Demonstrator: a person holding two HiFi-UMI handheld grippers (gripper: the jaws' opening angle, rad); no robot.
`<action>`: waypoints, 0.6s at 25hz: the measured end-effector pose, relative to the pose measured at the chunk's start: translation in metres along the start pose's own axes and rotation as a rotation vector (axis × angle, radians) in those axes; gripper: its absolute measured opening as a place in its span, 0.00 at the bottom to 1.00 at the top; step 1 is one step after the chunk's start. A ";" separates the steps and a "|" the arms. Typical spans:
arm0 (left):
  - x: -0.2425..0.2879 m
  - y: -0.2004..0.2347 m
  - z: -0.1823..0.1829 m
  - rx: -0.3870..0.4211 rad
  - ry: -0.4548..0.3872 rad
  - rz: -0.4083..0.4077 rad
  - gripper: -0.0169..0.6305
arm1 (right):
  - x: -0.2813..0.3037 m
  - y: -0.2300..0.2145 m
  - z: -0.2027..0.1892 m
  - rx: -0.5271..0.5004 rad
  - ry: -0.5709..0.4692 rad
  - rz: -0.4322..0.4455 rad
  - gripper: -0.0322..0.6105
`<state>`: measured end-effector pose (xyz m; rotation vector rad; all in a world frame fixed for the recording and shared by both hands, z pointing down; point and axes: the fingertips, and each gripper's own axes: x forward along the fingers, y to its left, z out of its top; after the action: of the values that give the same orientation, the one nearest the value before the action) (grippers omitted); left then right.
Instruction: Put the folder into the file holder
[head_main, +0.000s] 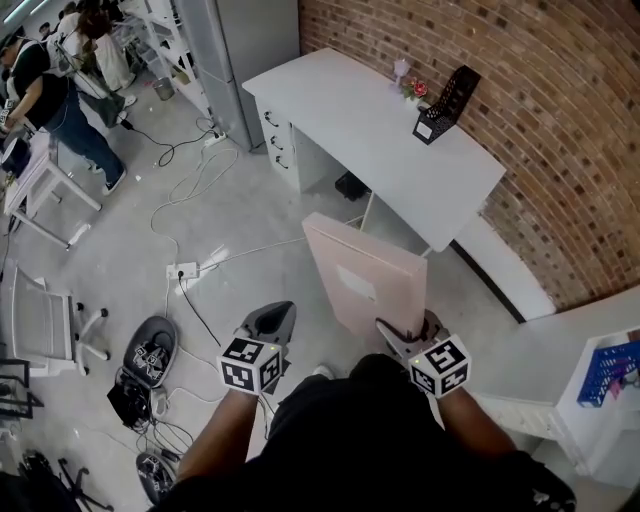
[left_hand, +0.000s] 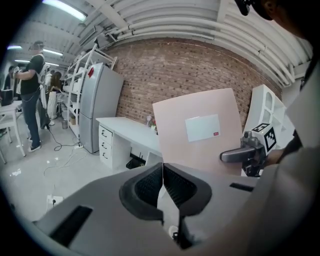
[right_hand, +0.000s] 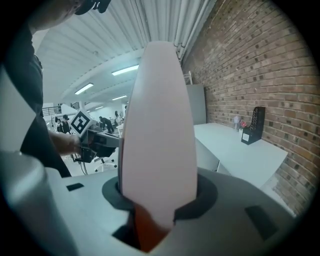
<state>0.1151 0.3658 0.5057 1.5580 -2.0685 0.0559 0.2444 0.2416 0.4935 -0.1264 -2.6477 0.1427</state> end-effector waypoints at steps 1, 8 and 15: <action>0.002 0.005 0.004 0.009 -0.003 -0.002 0.04 | 0.007 -0.001 0.003 0.002 0.002 0.002 0.32; 0.028 0.030 0.023 0.008 -0.022 -0.028 0.04 | 0.050 -0.024 0.014 0.054 0.023 0.001 0.32; 0.065 0.067 0.038 0.017 0.020 -0.017 0.04 | 0.102 -0.075 0.034 0.098 0.009 -0.016 0.32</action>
<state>0.0277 0.3174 0.5209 1.5791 -2.0437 0.0831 0.1336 0.1768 0.5199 -0.0728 -2.6263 0.2659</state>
